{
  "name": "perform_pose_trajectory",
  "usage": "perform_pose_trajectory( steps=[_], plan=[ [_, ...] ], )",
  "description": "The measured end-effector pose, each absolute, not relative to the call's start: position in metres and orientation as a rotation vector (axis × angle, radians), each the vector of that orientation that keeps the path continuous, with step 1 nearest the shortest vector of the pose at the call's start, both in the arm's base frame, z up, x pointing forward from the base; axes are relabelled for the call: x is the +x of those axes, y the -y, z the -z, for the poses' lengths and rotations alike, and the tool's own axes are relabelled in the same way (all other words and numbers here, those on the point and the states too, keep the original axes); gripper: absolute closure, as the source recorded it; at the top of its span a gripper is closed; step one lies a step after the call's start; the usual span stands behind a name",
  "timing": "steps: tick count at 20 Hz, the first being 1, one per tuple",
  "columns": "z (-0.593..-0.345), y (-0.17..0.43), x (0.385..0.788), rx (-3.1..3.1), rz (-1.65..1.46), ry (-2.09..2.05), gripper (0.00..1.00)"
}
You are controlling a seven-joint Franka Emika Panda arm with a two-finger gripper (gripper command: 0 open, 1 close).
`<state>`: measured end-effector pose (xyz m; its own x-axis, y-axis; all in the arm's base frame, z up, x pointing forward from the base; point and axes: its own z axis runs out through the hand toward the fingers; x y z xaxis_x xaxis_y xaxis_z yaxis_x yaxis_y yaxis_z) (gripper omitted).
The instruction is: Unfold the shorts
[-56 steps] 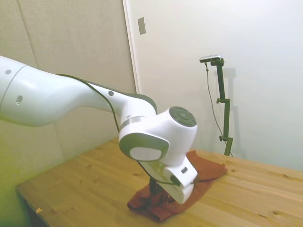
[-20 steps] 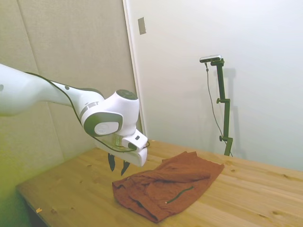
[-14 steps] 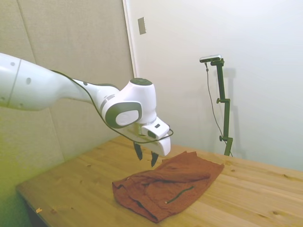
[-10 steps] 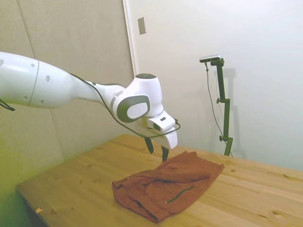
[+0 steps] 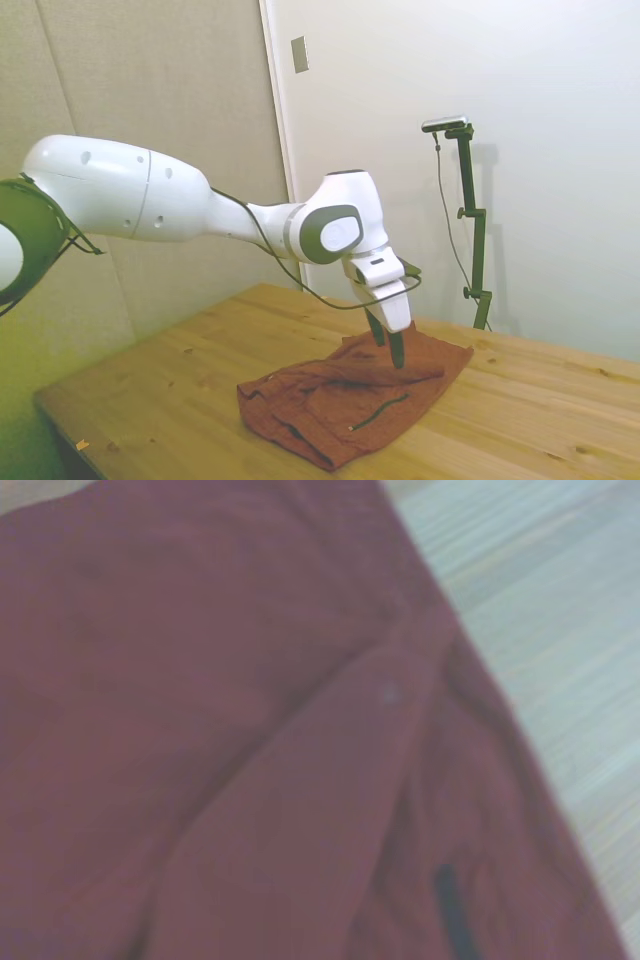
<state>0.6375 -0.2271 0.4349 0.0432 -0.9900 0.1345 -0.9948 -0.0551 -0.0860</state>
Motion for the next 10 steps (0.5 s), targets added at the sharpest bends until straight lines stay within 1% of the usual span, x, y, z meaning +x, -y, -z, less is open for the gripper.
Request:
perform_pose_trajectory(
  steps=[4,7,9,10],
  plan=[
    [-0.422,0.257,0.664,2.264,-0.261,2.191,0.00],
    [-0.414,0.261,0.685,2.327,-0.272,2.187,0.00],
    [-0.404,0.260,0.694,2.342,-0.257,2.184,0.00],
    [-0.399,0.259,0.697,2.347,-0.253,2.178,1.00]
  ],
)
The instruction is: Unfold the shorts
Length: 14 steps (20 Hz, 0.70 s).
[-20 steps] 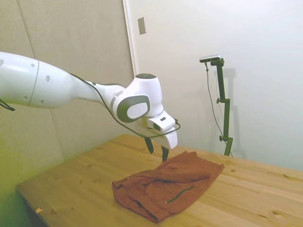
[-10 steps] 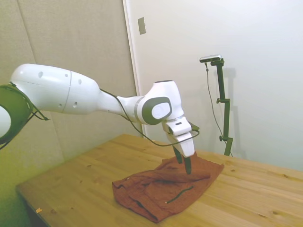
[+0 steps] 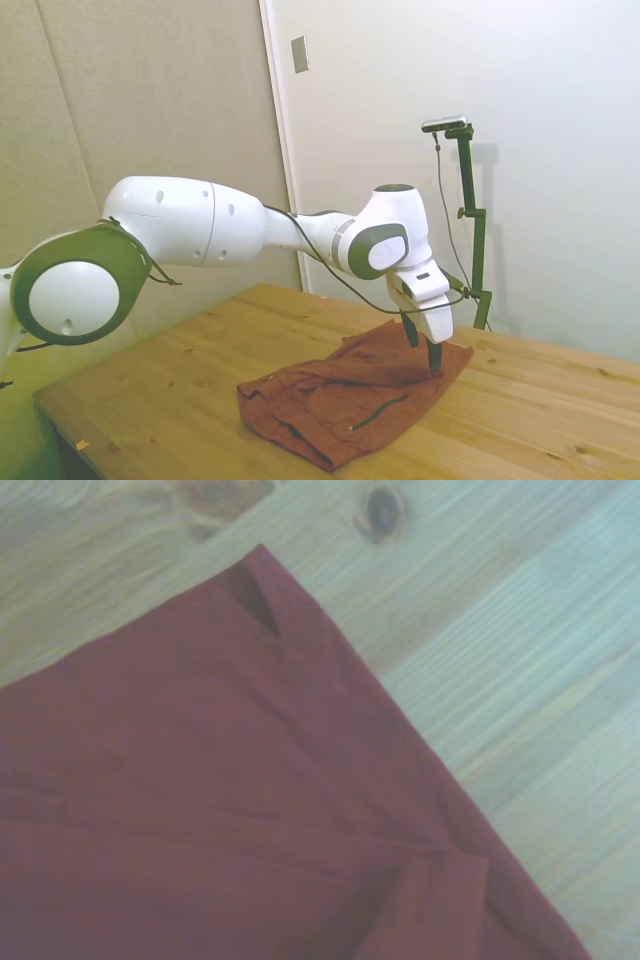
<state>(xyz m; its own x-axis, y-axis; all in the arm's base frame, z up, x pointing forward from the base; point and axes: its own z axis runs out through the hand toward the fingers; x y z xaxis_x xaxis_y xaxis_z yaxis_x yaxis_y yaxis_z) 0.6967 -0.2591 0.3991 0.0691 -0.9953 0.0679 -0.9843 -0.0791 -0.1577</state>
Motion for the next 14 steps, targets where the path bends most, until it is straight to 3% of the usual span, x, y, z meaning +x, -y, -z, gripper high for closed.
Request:
perform_pose_trajectory(
  steps=[5,14],
  plan=[
    [-0.379,0.255,0.705,-2.286,0.216,-2.046,1.00],
    [-0.366,0.260,0.704,-2.308,0.186,-2.018,1.00]
  ],
)
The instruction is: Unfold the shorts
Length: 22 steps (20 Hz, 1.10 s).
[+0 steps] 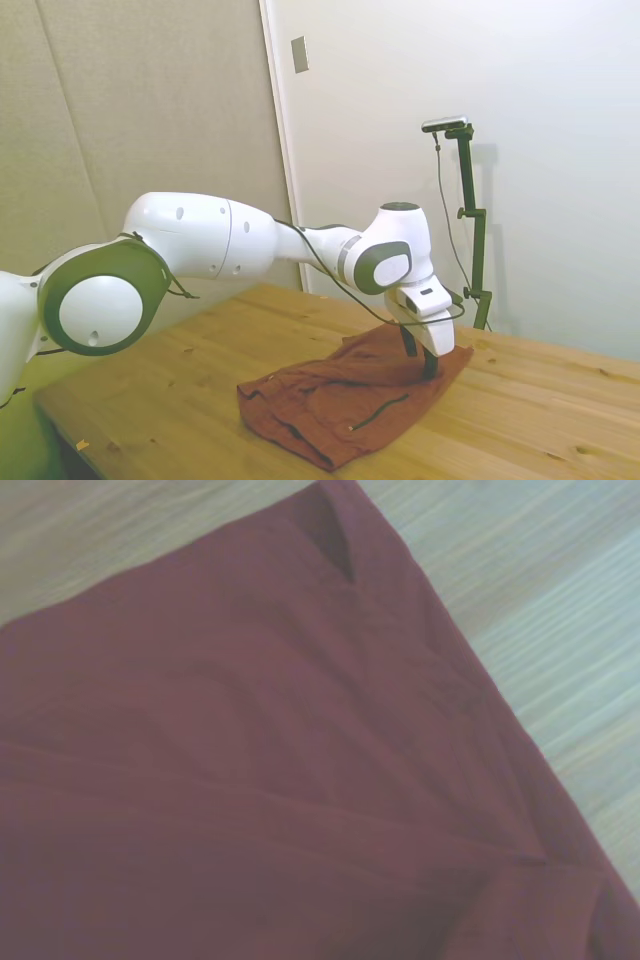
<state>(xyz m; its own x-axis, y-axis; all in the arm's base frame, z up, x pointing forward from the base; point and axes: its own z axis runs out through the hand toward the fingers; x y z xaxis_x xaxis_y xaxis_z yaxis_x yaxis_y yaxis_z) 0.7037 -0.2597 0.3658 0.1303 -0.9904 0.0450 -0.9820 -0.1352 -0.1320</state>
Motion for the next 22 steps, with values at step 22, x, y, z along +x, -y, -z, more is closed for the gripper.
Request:
perform_pose_trajectory(
  steps=[22],
  plan=[
    [-0.401,0.227,0.713,-2.330,0.268,-1.893,1.00]
  ],
)
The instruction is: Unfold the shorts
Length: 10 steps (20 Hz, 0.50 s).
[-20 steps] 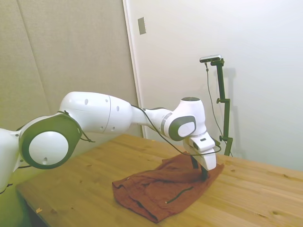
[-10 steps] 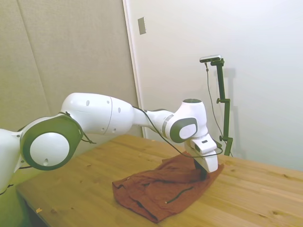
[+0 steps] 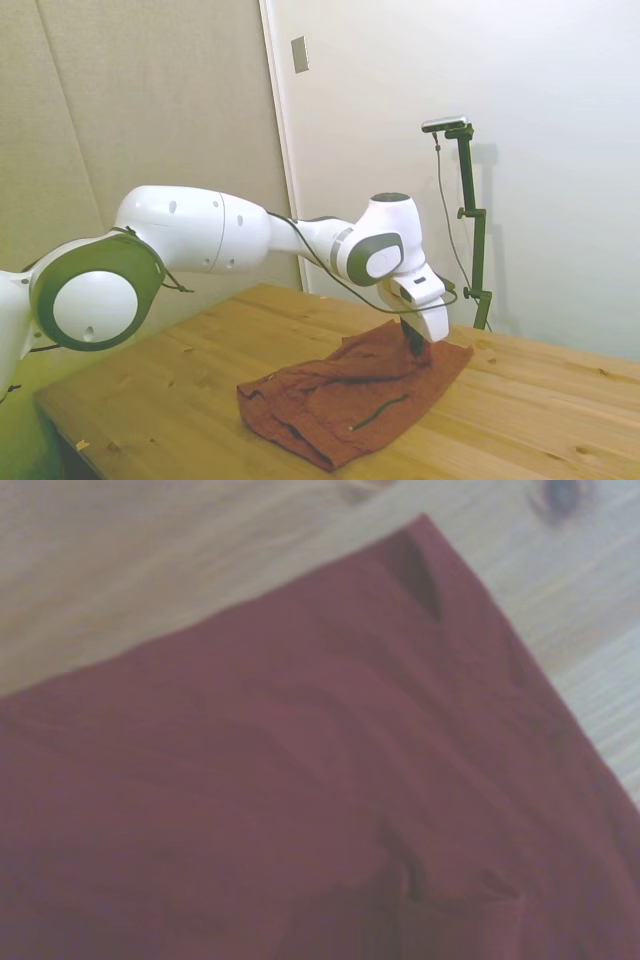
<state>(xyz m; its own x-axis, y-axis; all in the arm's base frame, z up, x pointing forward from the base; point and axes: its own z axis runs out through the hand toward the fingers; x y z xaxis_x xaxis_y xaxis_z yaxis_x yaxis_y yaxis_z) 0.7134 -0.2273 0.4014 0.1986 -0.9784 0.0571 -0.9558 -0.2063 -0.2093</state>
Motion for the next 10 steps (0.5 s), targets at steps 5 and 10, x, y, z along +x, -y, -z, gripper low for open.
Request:
perform_pose_trajectory(
  steps=[5,10],
  plan=[
    [-0.434,0.161,0.727,-2.324,0.233,-1.768,1.00],
    [-0.454,0.084,0.746,-2.336,0.212,-1.685,1.00]
  ],
)
